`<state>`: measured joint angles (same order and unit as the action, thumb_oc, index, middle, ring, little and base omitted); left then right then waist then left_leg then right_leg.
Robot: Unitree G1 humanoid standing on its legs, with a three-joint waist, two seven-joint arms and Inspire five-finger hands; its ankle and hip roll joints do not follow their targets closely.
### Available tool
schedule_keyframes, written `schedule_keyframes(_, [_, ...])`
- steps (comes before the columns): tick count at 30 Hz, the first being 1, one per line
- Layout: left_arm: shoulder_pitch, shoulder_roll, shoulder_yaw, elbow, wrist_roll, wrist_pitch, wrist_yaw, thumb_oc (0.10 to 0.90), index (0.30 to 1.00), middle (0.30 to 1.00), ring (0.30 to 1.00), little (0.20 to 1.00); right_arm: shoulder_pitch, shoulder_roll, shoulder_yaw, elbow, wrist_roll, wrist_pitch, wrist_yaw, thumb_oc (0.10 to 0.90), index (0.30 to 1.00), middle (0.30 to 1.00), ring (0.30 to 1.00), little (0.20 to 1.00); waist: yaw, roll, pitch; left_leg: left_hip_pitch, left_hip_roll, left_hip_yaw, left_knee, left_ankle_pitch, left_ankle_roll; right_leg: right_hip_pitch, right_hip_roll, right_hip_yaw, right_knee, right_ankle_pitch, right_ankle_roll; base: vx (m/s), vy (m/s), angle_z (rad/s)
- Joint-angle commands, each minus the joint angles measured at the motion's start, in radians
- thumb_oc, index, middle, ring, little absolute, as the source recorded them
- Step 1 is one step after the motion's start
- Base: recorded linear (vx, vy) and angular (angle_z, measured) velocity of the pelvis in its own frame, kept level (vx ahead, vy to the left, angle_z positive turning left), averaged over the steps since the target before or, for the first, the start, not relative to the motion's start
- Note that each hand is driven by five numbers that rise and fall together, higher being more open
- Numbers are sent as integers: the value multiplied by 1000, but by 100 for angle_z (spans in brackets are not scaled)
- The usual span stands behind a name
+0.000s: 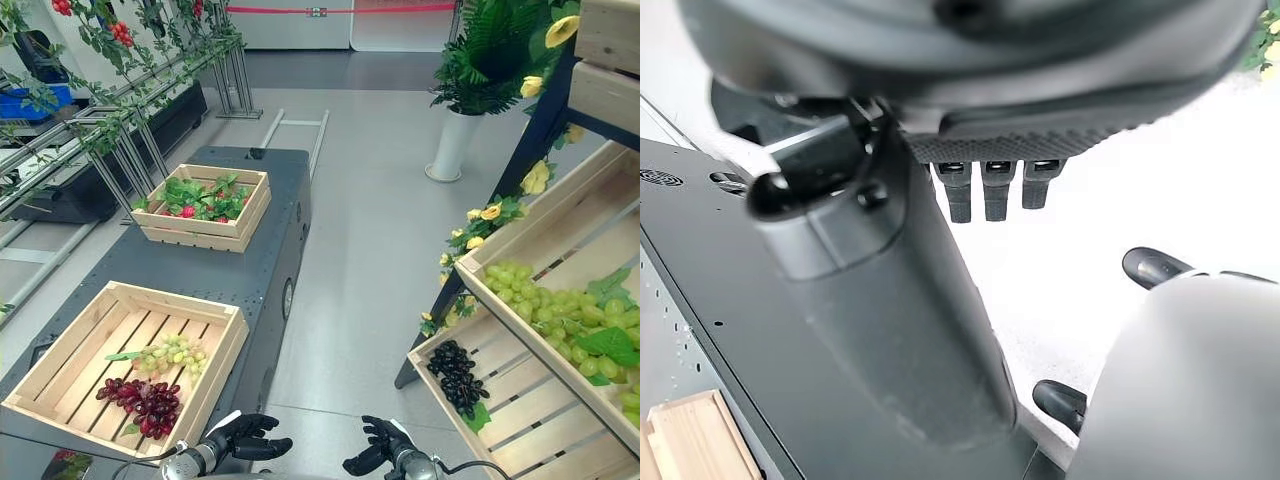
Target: Pick up the fruits from the basket on one side to the basket on the other side
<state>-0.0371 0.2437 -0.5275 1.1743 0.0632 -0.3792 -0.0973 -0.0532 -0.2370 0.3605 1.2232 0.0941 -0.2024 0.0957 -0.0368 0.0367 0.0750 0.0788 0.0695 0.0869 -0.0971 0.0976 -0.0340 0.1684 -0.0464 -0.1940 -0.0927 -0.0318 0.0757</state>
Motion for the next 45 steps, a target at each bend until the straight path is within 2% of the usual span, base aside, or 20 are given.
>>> schedule_keyframes(1, [-106,-39,-21,-5,-27,-92,2,800,900,900,900,900,-93,24,20,34,-13,-20,-29,800,900,900,900,900,12,-13,49,68,-83,-28,10,-175,51,-24,6,10,58,-43,-22,0,0,0])
schedule_keyframes(7, [-86,-36,-9,-21,-57,-186,69,800,900,900,900,900,-85,32,26,30,-17,-21,-57,800,900,900,900,900,11,-14,45,72,-82,-33,10,-177,47,-18,9,19,50,-41,-23,60,-10,0])
schedule_keyframes(13, [-92,1,21,-152,-195,-351,33,800,900,900,900,900,-91,-4,17,11,-16,5,-78,800,900,900,900,900,21,-3,62,44,-81,-42,10,-164,40,-42,7,21,53,-37,-27,-18,10,0])
schedule_keyframes(16, [-89,39,61,-282,-350,-344,-48,800,900,900,900,900,-95,-29,6,-3,-10,14,-84,800,900,900,900,900,31,4,70,34,-84,-54,10,-158,37,-45,4,10,49,-36,-29,-29,20,1])
schedule_keyframes(17, [-81,56,94,-345,-465,-339,-102,800,900,900,900,900,-89,-39,-2,-13,-11,17,-86,800,900,900,900,900,37,7,72,31,-86,-60,10,-156,37,-44,3,5,46,-36,-31,-7,20,3])
schedule_keyframes(19, [-68,77,142,-435,-586,-318,-150,800,900,900,900,900,-77,-48,-12,-29,-12,21,-89,800,900,900,900,900,45,9,73,27,-87,-66,10,-154,36,-42,1,-4,43,-36,-33,-3,20,5])
schedule_keyframes(22, [-64,100,222,-543,-682,-304,-178,800,900,900,900,900,-60,-53,-25,-48,-12,23,-95,800,900,900,900,900,60,8,74,20,-89,-78,10,-149,35,-41,-4,-21,41,-36,-36,-4,12,5])
schedule_keyframes(23, [-66,105,240,-561,-698,-330,-162,800,900,900,900,900,-56,-54,-29,-51,-16,20,-94,800,900,900,900,900,64,8,75,18,-89,-81,10,-147,34,-40,-6,-26,41,-35,-37,0,21,11])
schedule_keyframes(24, [-74,111,268,-595,-666,-315,-139,800,900,900,900,900,-53,-57,-31,-56,-10,21,-94,800,900,900,900,900,69,9,77,18,-91,-86,10,-146,33,-38,-8,-33,42,-37,-38,23,39,16])
schedule_keyframes(25, [-91,125,294,-622,-547,-334,-44,800,900,900,900,900,-50,-58,-34,-61,-5,23,-88,800,900,900,900,900,74,10,77,18,-93,-93,10,-143,32,-34,-10,-42,44,-39,-40,27,33,17])
schedule_keyframes(26, [-96,132,300,-631,-534,-326,-28,800,900,900,900,900,-49,-58,-33,-63,-4,23,-86,800,900,900,900,900,75,10,78,19,-93,-94,10,-142,31,-32,-11,-44,43,-39,-40,46,51,19])
schedule_keyframes(27, [-121,169,323,-658,-395,-317,108,800,900,900,900,900,-44,-60,-26,-71,-4,15,-78,800,900,900,900,900,77,11,76,18,-96,-98,10,-141,30,-29,-15,-52,44,-43,-41,26,31,14])
schedule_keyframes(28, [-124,173,325,-660,-386,-314,115,800,900,900,900,900,-44,-61,-25,-72,-4,15,-79,800,900,900,900,900,77,11,77,18,-96,-98,10,-141,30,-29,-15,-52,45,-43,-40,27,39,16])
schedule_keyframes(29, [-140,195,338,-665,-338,-300,165,800,900,900,900,900,-40,-63,-21,-76,-7,8,-77,800,900,900,900,900,77,11,76,17,-97,-100,10,-141,31,-29,-17,-54,46,-45,-39,37,31,19])
schedule_keyframes(30, [-181,253,373,-683,-250,-241,260,800,900,900,900,900,-27,-66,-9,-83,-11,-7,-78,800,900,900,900,900,78,10,74,17,-100,-105,10,-141,30,-26,-22,-62,47,-47,-36,45,32,21])
schedule_keyframes(33, [-232,343,425,-697,-180,-161,354,800,900,900,900,900,-7,-67,2,-95,-10,-14,-86,800,900,900,900,900,82,5,71,20,-102,-114,10,-140,30,-19,-25,-73,49,-53,-32,70,13,18])
schedule_keyframes(36, [-265,427,464,-664,-76,-139,464,800,900,900,900,900,6,-72,11,-101,-15,-9,-95,800,900,900,900,900,90,0,74,22,-98,-115,10,-136,29,-18,-25,-86,57,-58,-32,72,3,16])
schedule_keyframes(39, [-276,506,484,-631,139,-116,639,800,900,900,900,900,5,-77,14,-102,-7,-1,-95,800,900,900,900,900,102,-2,84,22,-94,-121,10,-128,27,-19,-22,-98,75,-67,-37,75,29,5])
schedule_keyframes(40, [-281,545,480,-613,217,-101,679,800,900,900,900,900,2,-79,16,-105,-7,2,-90,800,900,900,900,900,106,-2,90,21,-92,-121,10,-124,27,-20,-21,-103,86,-71,-40,66,45,3])
schedule_keyframes(45, [-307,640,441,-563,324,-15,730,800,900,900,900,900,-10,-94,33,-121,-37,11,-67,800,900,900,900,900,117,2,121,-6,-83,-122,37,-118,28,-62,-20,-119,180,-112,-55,26,69,7])
